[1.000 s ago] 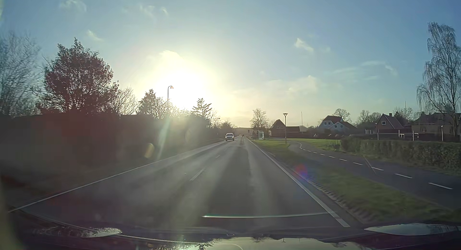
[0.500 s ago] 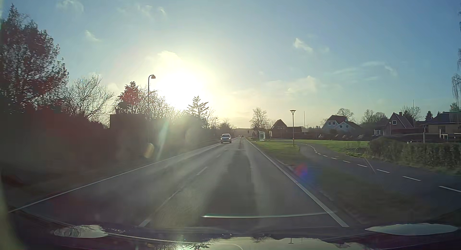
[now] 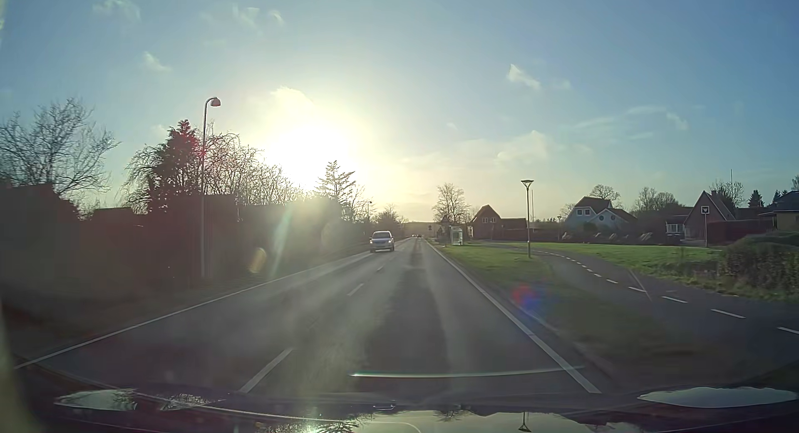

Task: Follow the waypoints while adhering to traffic rules and regulations

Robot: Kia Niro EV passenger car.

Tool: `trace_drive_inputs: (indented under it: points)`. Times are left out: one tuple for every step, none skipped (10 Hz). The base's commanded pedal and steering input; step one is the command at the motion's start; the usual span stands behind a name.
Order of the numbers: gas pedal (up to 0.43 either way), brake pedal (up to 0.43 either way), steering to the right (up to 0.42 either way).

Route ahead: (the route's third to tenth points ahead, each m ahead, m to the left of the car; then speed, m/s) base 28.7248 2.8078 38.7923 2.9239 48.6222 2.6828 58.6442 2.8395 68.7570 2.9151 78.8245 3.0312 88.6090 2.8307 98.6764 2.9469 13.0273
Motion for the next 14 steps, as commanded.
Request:
trace_drive_inputs:
  points:
    - [0.118, 0.000, 0.003]
    - [0.118, 0.000, 0.003]
    - [0.118, 0.000, 0.003]
    - [0.118, 0.000, 0.003]
    - [0.118, 0.000, 0.003]
    - [0.118, 0.000, 0.003]
    - [0.130, 0.000, 0.002]
    - [0.130, 0.000, 0.001]
    - [0.130, 0.000, 0.001]
    - [0.130, 0.000, 0.001]
    - [0.130, 0.000, 0.001]
    - [0.130, 0.000, 0.001]
    - [0.130, 0.000, 0.001]
    - [0.130, 0.000, 0.001]
